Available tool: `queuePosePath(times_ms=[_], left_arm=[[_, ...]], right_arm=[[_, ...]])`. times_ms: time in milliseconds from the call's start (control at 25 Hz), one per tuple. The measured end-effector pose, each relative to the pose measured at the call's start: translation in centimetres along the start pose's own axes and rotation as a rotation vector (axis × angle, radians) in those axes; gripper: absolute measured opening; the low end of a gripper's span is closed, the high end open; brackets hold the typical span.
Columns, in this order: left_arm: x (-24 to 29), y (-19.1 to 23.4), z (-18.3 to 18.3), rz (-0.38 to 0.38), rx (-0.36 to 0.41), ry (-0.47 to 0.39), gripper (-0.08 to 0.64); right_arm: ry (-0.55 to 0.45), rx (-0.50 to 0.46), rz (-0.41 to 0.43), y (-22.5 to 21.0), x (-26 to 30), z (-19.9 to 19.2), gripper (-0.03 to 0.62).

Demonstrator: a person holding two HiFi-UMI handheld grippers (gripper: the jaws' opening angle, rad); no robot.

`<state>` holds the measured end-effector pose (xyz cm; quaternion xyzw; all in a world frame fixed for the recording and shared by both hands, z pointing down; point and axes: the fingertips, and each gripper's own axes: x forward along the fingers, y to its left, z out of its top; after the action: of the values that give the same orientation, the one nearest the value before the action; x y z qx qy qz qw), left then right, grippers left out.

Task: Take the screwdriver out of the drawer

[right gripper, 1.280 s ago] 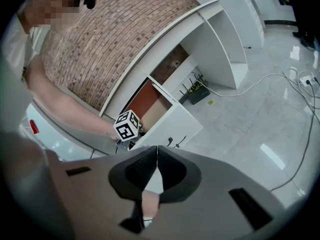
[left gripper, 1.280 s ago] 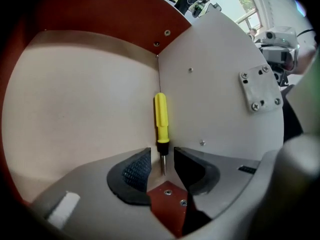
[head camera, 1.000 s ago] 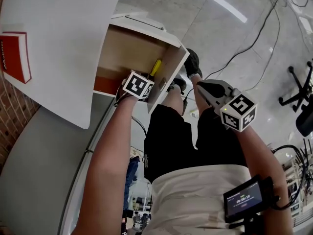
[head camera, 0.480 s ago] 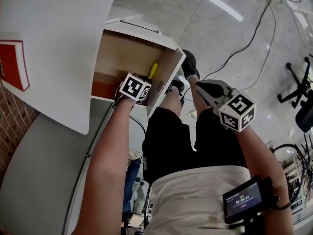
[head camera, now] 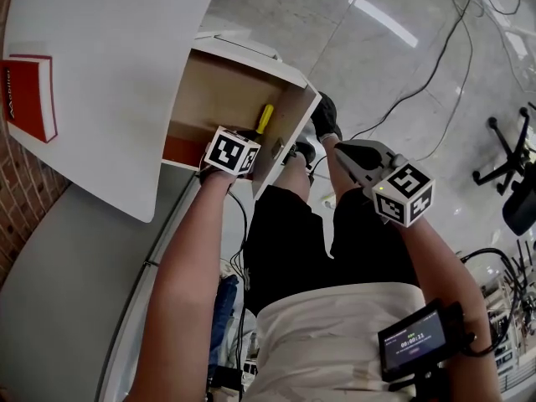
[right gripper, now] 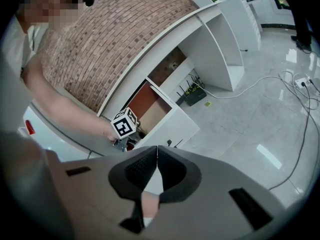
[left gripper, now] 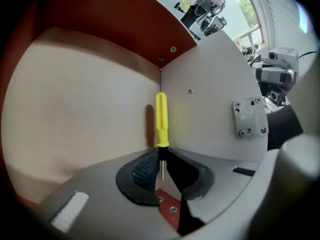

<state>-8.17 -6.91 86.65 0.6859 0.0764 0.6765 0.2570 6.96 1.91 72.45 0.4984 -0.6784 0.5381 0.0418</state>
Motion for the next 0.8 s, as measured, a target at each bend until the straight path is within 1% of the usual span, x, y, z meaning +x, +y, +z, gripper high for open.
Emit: queuePosePath(times_ms=[360, 800], left_arm=[[-2.9, -0.8, 0.8, 0.088, -0.028, -0.123, 0.043], [-7.8, -2.6, 0.6, 0.13, -0.092, -0.262, 0.043]], right_arm=[[0.008, -0.041, 0.033, 1.3, 0.0, 0.6, 0.006], [0.023, -0.078, 0.058, 3.1, -0.6, 1.7, 0.006]])
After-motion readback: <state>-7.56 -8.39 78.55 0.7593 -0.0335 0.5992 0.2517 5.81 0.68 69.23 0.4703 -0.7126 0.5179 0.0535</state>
